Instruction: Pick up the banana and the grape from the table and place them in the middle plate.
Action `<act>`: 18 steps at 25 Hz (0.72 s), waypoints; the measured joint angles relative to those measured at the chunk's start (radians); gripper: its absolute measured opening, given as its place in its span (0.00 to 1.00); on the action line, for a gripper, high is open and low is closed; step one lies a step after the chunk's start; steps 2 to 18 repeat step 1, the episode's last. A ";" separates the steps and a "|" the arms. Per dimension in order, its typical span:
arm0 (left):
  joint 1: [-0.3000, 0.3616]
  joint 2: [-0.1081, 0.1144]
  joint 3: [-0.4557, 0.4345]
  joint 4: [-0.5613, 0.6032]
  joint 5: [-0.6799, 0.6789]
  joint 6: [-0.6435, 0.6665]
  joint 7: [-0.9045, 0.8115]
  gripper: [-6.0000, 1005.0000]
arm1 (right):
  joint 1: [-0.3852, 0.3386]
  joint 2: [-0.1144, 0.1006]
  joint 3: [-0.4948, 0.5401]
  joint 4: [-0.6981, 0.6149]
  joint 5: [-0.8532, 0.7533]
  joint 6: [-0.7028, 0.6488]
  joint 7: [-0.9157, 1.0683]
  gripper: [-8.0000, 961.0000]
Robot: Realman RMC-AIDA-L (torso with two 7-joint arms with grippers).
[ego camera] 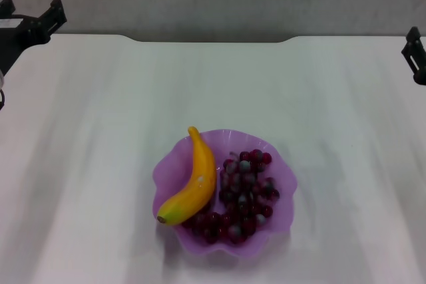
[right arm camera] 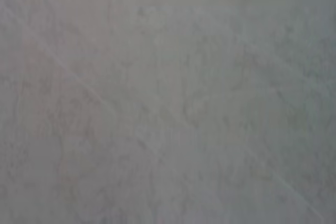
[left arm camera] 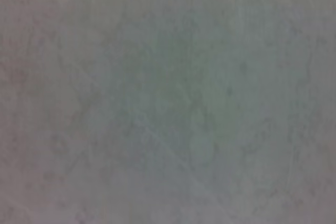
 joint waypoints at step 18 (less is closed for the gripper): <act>-0.002 0.001 0.000 0.000 -0.001 0.002 -0.002 0.89 | 0.000 -0.001 0.000 0.000 0.000 0.003 0.005 0.86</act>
